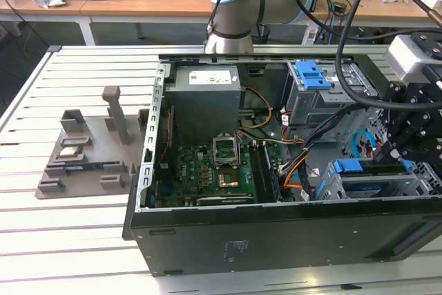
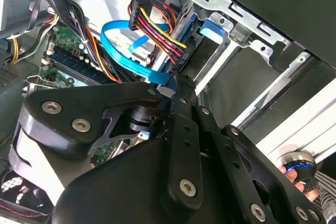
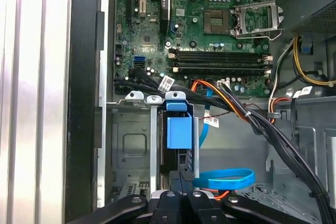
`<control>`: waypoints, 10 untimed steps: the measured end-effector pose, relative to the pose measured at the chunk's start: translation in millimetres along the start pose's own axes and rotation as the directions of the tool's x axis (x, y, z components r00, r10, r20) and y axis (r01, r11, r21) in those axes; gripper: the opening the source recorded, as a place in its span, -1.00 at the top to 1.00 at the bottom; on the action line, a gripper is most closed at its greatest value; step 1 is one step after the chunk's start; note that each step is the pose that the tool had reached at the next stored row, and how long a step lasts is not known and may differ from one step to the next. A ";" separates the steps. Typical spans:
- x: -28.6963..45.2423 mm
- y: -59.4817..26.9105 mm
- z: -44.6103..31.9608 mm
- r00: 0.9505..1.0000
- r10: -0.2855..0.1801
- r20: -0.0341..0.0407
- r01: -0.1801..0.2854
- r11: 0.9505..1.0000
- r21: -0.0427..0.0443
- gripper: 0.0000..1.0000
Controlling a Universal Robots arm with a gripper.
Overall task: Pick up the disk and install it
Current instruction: 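Insert the second disk wire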
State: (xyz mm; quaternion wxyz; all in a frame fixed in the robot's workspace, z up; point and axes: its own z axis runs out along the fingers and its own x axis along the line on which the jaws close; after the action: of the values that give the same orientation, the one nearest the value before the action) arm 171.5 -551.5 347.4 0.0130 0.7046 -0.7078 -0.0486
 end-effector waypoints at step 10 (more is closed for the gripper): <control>-5.0 -1.3 4.9 1.000 0.000 0.003 0.000 1.000 -0.002 0.79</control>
State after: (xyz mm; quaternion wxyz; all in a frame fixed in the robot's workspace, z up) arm 172.4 -546.2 342.7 0.0127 0.7046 -0.7076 -0.0507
